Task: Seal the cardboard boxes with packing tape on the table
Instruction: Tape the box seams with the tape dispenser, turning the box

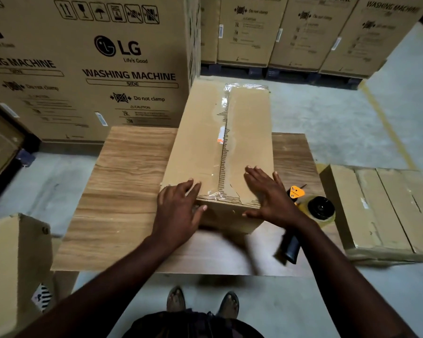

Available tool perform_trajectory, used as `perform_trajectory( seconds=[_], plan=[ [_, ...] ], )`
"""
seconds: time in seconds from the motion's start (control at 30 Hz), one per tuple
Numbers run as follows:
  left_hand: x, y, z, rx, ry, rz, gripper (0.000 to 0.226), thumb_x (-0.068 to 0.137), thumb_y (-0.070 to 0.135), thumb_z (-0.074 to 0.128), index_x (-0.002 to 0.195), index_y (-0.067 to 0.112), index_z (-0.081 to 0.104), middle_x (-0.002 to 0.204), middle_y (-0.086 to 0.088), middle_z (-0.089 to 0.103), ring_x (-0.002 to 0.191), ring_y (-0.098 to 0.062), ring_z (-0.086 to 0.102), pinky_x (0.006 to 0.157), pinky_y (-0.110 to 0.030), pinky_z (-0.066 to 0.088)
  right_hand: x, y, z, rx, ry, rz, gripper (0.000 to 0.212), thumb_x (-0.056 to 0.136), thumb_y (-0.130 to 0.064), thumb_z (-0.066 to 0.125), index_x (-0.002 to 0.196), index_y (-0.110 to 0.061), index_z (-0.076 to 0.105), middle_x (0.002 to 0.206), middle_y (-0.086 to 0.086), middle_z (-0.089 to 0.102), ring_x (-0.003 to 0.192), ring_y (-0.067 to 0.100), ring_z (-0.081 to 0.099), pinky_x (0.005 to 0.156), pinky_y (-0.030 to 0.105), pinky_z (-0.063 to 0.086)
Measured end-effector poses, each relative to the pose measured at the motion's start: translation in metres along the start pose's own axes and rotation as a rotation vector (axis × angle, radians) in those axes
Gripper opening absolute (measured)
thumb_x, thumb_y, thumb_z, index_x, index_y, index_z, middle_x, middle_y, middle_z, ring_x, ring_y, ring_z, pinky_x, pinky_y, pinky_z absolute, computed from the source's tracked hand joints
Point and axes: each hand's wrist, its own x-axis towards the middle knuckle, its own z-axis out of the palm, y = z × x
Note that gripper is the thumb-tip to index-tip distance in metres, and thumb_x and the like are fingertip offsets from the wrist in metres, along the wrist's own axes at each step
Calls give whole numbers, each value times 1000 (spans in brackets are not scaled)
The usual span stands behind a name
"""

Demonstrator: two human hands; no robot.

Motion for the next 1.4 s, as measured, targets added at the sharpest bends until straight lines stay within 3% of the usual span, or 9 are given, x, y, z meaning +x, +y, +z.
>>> perform_trajectory(
  seconds=[0.4,0.5,0.6,0.7,0.87,0.93,1.07,1.2,1.4],
  plan=[
    [-19,-1,2,-146,70,-52,55,90,50,51,141,30,55,141,6,52,117,-23,52,101,-42,33,-9,-16,-7,371,-5,88,99,70,-53,82,154,-26,40,163,-17,27,152,-3,10,123,39,-4],
    [-19,2,5,-179,92,-96,53,89,51,53,139,32,57,140,8,53,120,-21,50,104,-45,32,-15,-27,-5,726,148,170,63,85,-32,78,142,-19,57,148,-6,55,144,7,41,121,40,24],
    [-18,5,5,-193,95,-131,52,89,53,53,137,34,57,139,10,52,121,-20,49,104,-47,32,-22,-20,-5,1363,628,496,15,97,-9,63,107,-4,72,107,11,76,97,27,73,87,37,58],
    [-18,6,6,-189,96,-147,51,89,53,53,136,34,57,139,11,52,121,-21,49,104,-47,32,-45,21,11,1269,958,1038,5,91,-12,69,94,-15,71,101,12,74,89,31,70,73,34,52],
    [-18,10,10,-201,117,-162,50,88,51,54,135,32,58,138,10,52,120,-23,50,104,-45,31,-86,75,51,745,519,1649,86,66,-40,90,131,-1,49,134,25,55,123,42,55,102,46,48],
    [-18,10,9,-226,124,-166,50,88,50,55,134,31,60,138,9,52,121,-22,50,105,-47,31,-94,78,65,961,420,1561,83,61,-41,92,121,4,56,117,24,66,100,36,67,81,42,58],
    [-18,12,3,-259,114,-176,50,87,52,56,132,31,61,137,10,53,123,-19,50,105,-49,34,-99,88,84,1518,296,1309,17,87,-22,73,90,-10,61,77,7,64,60,23,55,47,24,48],
    [-14,13,-6,-289,78,-180,48,85,53,59,127,31,65,133,10,57,122,-16,53,104,-46,37,-93,101,90,1810,236,1188,25,86,-31,65,75,-17,47,64,0,43,53,17,43,58,29,38],
    [-7,25,-42,-708,139,-349,15,93,16,70,105,23,75,105,6,74,101,-4,68,89,-11,48,-63,93,50,1744,326,1213,35,103,-20,47,69,-18,42,41,-4,39,31,11,37,36,14,31]
  ],
)
